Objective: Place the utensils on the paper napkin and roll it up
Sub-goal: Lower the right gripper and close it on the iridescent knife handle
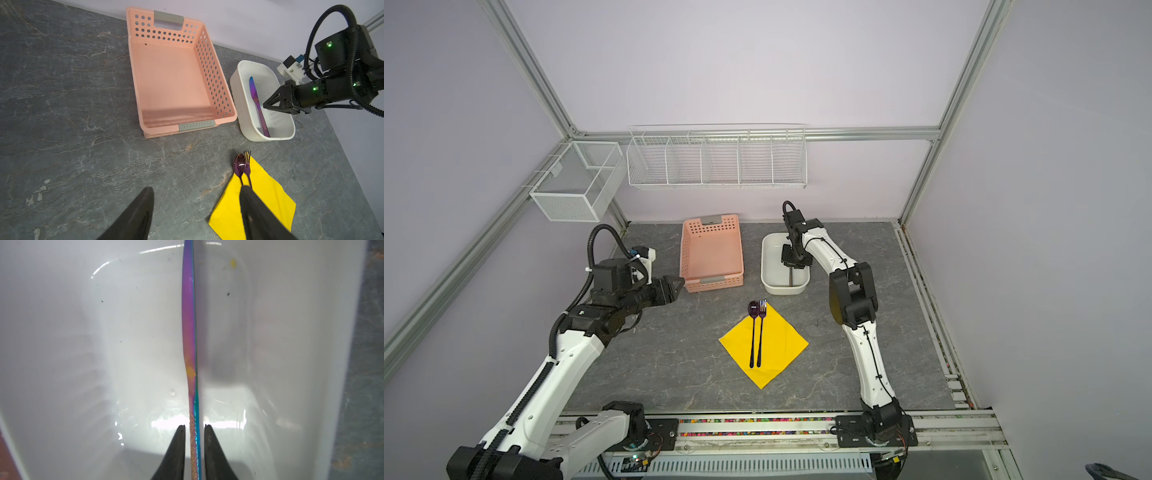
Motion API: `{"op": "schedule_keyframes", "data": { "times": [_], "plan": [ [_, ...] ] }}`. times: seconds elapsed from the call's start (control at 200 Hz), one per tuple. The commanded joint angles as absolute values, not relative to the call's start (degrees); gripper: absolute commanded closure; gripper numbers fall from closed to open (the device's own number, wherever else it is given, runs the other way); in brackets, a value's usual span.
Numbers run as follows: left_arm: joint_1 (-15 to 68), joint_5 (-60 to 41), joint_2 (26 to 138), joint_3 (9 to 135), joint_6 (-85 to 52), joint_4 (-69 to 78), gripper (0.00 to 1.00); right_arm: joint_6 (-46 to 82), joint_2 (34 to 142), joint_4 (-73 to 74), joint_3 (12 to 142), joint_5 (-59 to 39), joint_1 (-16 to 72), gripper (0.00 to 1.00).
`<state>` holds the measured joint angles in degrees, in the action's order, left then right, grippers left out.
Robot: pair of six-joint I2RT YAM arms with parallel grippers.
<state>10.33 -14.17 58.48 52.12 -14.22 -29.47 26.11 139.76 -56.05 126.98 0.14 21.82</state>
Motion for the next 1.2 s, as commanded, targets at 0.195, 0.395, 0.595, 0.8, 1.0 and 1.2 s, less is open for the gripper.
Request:
{"op": "schedule_keyframes", "data": {
  "times": [0.195,0.395,0.595,0.8,1.0,1.2],
  "plan": [
    [10.01,-12.97,59.11,51.94,-12.75,-30.96,0.34,24.61,144.23,-60.45,132.97,0.01,21.40,0.78],
    [10.02,-12.99,58.98,51.94,-12.73,-30.86,0.34,24.61,144.97,-60.43,133.24,0.12,21.42,0.78],
    [10.02,-13.23,59.23,52.03,-12.75,-30.75,0.34,24.88,145.96,-60.03,133.24,-0.70,21.31,0.78],
    [10.02,-13.59,59.56,51.97,-12.83,-30.51,0.34,25.05,146.08,-59.68,132.85,-0.69,21.33,0.80],
    [10.02,-13.91,59.96,52.04,-12.81,-30.50,0.34,25.29,146.16,-59.06,131.84,-0.78,21.40,0.81],
    [10.02,-13.84,59.98,52.04,-12.82,-30.50,0.34,25.58,146.07,-58.27,130.81,-0.92,21.36,0.83]
  ]
}}
